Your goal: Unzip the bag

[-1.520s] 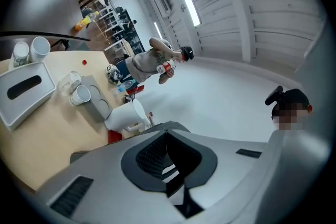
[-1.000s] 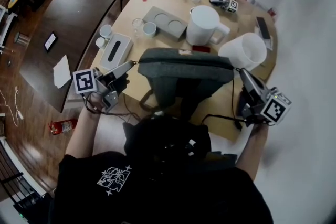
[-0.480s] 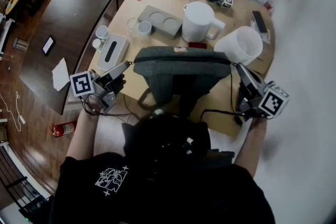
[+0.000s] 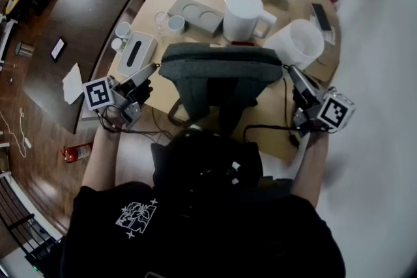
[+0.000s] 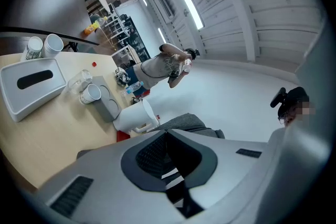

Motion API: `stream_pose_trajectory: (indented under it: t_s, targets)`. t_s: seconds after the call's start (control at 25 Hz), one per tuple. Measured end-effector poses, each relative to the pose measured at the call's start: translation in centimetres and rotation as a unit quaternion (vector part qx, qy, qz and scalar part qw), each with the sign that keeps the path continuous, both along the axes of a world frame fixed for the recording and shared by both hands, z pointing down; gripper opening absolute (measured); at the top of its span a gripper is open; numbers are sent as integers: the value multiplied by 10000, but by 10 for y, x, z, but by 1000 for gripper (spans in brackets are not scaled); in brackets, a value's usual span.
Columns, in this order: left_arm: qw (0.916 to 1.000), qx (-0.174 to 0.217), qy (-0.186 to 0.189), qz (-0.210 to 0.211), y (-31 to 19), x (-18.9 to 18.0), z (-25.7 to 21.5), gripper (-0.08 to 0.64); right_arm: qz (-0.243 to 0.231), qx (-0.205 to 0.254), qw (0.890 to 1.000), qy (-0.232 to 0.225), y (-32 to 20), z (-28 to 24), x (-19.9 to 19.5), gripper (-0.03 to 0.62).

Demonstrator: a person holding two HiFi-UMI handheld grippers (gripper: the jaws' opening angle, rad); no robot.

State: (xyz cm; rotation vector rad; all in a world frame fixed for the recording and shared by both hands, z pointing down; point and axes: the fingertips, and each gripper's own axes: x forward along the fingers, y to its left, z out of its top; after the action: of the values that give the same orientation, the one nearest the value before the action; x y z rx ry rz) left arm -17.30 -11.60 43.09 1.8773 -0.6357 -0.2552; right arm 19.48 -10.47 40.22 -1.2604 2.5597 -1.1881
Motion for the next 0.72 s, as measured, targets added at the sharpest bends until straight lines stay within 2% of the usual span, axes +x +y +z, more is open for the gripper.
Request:
stream_pose_trajectory:
  t_s: [0.48, 0.72]
  targets:
    - [9990, 171, 157, -387, 0, 5, -1, 3, -51, 31, 9999, -150, 0, 8, 2, 11]
    - [9986, 175, 250, -436, 0, 7, 2, 3, -91, 9, 9999, -125, -1, 14, 0, 11]
